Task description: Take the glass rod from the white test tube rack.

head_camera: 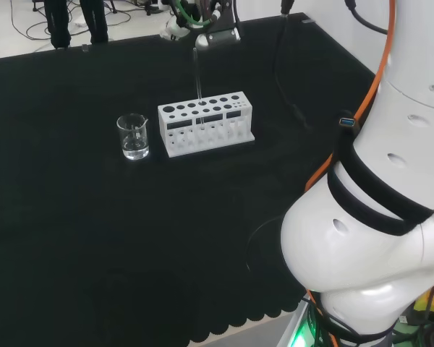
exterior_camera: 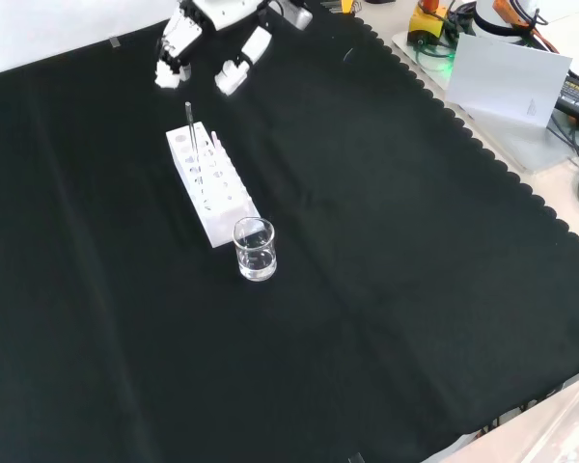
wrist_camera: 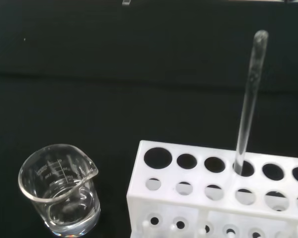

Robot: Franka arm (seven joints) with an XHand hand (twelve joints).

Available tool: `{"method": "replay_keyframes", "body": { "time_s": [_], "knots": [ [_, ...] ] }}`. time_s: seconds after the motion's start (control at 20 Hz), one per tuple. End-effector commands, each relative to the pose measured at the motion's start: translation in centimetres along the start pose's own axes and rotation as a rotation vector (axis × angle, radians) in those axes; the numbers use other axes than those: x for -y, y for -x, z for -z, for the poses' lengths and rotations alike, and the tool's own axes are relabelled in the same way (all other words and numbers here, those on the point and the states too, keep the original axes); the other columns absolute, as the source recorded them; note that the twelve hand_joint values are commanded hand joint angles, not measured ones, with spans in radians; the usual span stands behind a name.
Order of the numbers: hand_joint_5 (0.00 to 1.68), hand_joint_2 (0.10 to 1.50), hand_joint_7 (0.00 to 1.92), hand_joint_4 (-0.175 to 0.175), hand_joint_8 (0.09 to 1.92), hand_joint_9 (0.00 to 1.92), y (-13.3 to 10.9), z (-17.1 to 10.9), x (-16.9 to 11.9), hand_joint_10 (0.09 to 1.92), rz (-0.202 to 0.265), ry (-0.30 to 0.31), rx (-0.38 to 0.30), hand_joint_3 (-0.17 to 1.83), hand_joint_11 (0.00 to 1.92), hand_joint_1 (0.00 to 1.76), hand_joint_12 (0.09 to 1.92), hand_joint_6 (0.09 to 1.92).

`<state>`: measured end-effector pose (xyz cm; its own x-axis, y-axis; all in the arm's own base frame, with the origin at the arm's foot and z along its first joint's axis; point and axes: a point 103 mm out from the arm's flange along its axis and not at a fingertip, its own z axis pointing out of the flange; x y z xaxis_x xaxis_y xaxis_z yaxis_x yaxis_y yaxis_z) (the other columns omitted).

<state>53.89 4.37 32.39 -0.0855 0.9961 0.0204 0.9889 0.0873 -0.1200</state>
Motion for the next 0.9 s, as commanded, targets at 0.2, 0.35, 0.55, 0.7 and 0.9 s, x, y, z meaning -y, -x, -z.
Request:
{"method": "replay_keyframes", "body": {
  "time_s": [0.2, 0.35, 0.55, 0.7, 0.9],
  "knots": [
    [0.36, 1.17, 0.48, -0.175, 0.87, 0.74, 1.3, -1.4, -2.8, 0.73, 0.033, 0.012, -0.01, -0.17, 0.65, 0.82, 1.25, 0.15],
    [0.37, 1.17, 0.5, -0.175, 0.87, 0.75, 1.9, -1.6, -2.9, 0.73, 0.024, 0.007, -0.013, -0.17, 0.65, 0.82, 1.25, 0.16],
    [0.38, 1.18, 0.51, -0.175, 0.87, 0.76, 3.0, -2.0, -3.0, 0.73, 0.008, 0.004, -0.027, -0.17, 0.66, 0.81, 1.25, 0.17],
    [0.38, 1.18, 0.52, -0.175, 0.87, 0.76, 3.8, -2.4, -2.8, 0.73, 0.001, -0.002, -0.033, -0.17, 0.66, 0.81, 1.25, 0.17],
    [0.38, 1.18, 0.54, -0.175, 0.86, 0.79, 4.0, -2.9, -2.4, 0.73, 0.002, -0.013, -0.014, -0.17, 0.67, 0.81, 1.24, 0.19]
  ]
}}
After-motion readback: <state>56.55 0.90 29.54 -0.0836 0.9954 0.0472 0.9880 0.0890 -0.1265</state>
